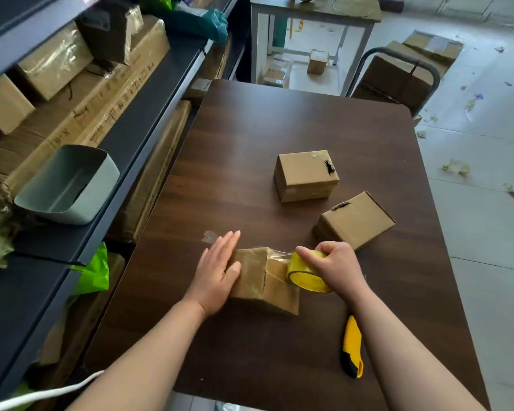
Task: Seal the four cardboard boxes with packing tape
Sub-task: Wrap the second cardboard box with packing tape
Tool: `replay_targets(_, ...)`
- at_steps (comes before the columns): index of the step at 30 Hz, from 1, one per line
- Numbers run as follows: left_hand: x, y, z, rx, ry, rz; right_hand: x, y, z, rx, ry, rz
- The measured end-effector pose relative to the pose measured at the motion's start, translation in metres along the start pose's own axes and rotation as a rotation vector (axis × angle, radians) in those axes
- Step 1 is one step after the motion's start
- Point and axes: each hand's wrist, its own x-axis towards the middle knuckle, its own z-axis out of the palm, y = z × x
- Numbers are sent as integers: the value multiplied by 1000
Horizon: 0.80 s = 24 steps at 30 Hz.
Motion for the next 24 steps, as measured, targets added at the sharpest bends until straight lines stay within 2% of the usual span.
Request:
replay_targets(2,2,7,-3,190,-164,129,-1,3,-6,-25,11,22)
replay_targets(4,4,13,-3,349,-261,167,-2,2,-15,-57,34,41)
replay_targets(8,8,39,-1,537,-372,243,-1,-15,-39,-152,58,6)
replay_targets(11,7,46,10,584,-330,328,-1,-30,-62,-244,67,-34)
replay_targets(14,7,49,18,503,-179,171,-3,-40,-80,-309,92,-39)
replay_targets(16,12,59,18,589,-86,80,-5,-47,-87,-289,114,-47)
replay_targets(20,19,78,17,901,-82,-42,-17,-64,-87,-346,113,-74)
replay_targets(24,23,85,19,895,-62,-219,-33,-63,-64,-357,129,-12)
